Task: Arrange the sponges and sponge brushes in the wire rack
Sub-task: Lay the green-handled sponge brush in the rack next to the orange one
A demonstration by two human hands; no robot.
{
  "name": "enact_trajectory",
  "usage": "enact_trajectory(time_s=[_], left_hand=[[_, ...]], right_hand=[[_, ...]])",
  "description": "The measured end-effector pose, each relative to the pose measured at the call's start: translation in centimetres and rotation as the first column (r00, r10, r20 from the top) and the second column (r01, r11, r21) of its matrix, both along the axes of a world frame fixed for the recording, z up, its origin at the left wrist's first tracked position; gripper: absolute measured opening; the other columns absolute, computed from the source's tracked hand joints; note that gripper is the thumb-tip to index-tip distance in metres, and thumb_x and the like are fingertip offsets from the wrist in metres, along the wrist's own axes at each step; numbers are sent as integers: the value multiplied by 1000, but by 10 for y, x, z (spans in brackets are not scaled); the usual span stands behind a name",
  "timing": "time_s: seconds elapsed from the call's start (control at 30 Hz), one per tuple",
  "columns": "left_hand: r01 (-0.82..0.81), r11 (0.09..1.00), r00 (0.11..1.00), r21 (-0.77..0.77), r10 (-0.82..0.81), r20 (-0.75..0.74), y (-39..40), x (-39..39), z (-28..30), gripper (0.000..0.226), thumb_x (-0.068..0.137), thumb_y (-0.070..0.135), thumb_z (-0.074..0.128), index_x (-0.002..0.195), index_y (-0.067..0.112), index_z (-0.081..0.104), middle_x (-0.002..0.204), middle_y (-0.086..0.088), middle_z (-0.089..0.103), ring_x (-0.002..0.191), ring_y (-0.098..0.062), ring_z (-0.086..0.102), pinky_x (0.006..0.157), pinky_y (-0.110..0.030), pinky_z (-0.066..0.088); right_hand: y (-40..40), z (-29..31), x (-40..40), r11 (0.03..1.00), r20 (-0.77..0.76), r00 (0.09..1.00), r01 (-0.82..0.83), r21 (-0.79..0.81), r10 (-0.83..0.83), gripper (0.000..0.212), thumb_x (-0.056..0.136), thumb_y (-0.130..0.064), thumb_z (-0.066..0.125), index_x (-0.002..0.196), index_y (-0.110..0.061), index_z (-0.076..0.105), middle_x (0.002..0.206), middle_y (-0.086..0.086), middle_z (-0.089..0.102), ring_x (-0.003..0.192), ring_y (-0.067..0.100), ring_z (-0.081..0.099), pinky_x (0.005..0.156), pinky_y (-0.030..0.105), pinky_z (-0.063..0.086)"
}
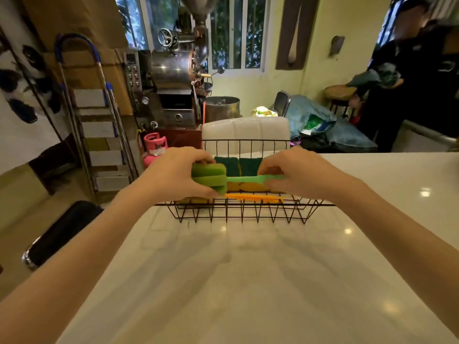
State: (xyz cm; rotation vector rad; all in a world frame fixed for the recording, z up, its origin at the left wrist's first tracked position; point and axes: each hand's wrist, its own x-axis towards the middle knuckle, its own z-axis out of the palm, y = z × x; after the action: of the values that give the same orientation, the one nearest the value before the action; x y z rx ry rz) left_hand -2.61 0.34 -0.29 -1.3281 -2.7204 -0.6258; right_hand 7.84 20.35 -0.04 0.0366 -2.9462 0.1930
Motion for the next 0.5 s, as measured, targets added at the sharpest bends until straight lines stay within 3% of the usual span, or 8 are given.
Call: enact_trajectory(time_s=[0.13,0.23,0.3,0.4,0.47,0.5], left_hand=[[-81,989,997,124,82,-4,24,-17,-11,58,62,32,78,115,24,55,108,-1,58,99,-18,53,87,-37,49],[-124,979,991,160,131,-33,37,-25,-20,58,63,29,78,115,24,55,110,-2,58,101,-18,51,87,-37,45],[-139,979,984,148,153,-86,43,-30,-24,57,65,30,77,116,25,53,113,-2,57,105,-19,48,89,-39,43],[-149,977,948,150,185,-261,49,-32,-29,61,69,27,73,124,25,48,128,-4,49,121,-23,36,98,-39,34],[-148,949,899,280,247,-362,53,-28,-30,78,66,27,75,133,24,37,141,-10,36,131,-27,26,105,-41,27],[-146,911,894,385,288,-343,54,-26,-29,87,64,28,77,137,24,30,146,-13,29,134,-29,22,108,-41,23]], right_hand=[[17,-10,-23,995,-87,992,92,40,-88,25,88,-24,53,112,-25,61,108,0,66,87,15,55,69,26,43],[23,-22,-36,991,-94,987,129,-26,-131,25,88,-23,54,113,-25,61,109,0,67,92,17,57,76,31,50],[27,-29,-44,984,-100,981,162,-67,-168,24,88,-24,56,111,-25,61,109,0,67,97,20,59,78,32,49],[28,-39,-52,975,-96,973,201,-92,-210,19,87,-26,57,105,-25,63,103,0,68,92,20,58,69,28,43],[29,-42,-56,959,-104,969,201,-197,-225,17,85,-26,60,101,-24,64,99,0,69,88,18,60,68,28,45],[30,-43,-56,932,-120,965,185,-312,-231,16,84,-25,62,99,-23,64,96,-1,69,87,17,61,69,30,49]])
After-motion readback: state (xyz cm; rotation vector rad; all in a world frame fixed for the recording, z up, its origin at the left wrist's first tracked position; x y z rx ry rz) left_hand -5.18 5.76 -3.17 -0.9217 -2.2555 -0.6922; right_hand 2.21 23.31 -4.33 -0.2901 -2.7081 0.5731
